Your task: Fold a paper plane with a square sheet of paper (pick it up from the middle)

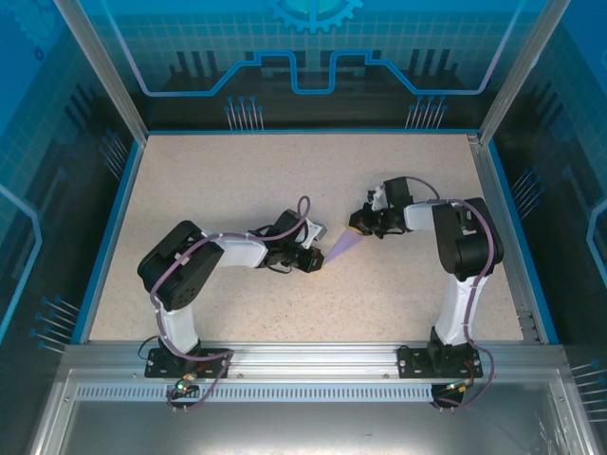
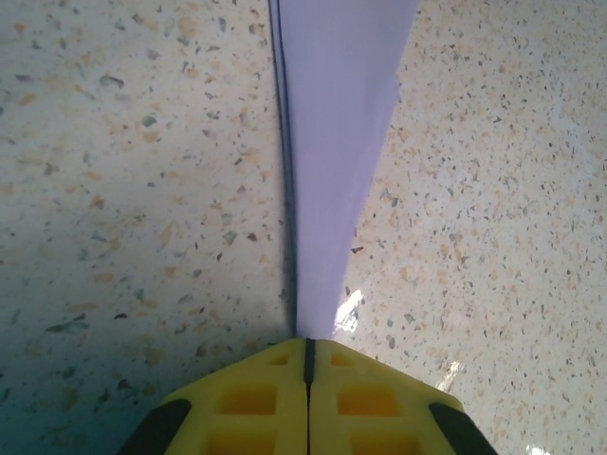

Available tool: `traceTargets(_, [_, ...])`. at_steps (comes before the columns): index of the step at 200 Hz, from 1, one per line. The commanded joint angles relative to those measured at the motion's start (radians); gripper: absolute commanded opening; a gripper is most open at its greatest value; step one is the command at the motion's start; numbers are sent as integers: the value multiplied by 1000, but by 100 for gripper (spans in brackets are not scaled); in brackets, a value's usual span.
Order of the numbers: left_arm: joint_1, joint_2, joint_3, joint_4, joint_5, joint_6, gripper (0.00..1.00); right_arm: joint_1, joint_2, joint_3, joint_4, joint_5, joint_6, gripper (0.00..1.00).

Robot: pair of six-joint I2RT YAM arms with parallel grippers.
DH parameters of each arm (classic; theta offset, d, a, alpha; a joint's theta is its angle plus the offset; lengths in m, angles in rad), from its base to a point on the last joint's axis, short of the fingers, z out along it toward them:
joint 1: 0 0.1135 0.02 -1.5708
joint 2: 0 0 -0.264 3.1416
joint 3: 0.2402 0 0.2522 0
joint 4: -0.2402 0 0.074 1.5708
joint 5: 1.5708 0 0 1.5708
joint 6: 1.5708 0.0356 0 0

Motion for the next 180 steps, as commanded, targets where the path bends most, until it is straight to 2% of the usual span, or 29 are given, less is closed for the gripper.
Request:
traceTargets(1, [18, 40, -75, -272, -36, 21, 6, -73, 51, 26, 64, 171, 17, 3])
traceTargets(55, [21, 40, -53, -277, -13, 12, 6, -86, 78, 60, 56, 142, 26, 3])
traceTargets(116, [21, -103, 115, -299, 33, -58, 9, -42, 51, 3, 83, 85, 24, 1])
traceTargets(180, [21, 22, 320, -228, 107, -95, 10, 35, 5, -95, 160, 42, 71, 1])
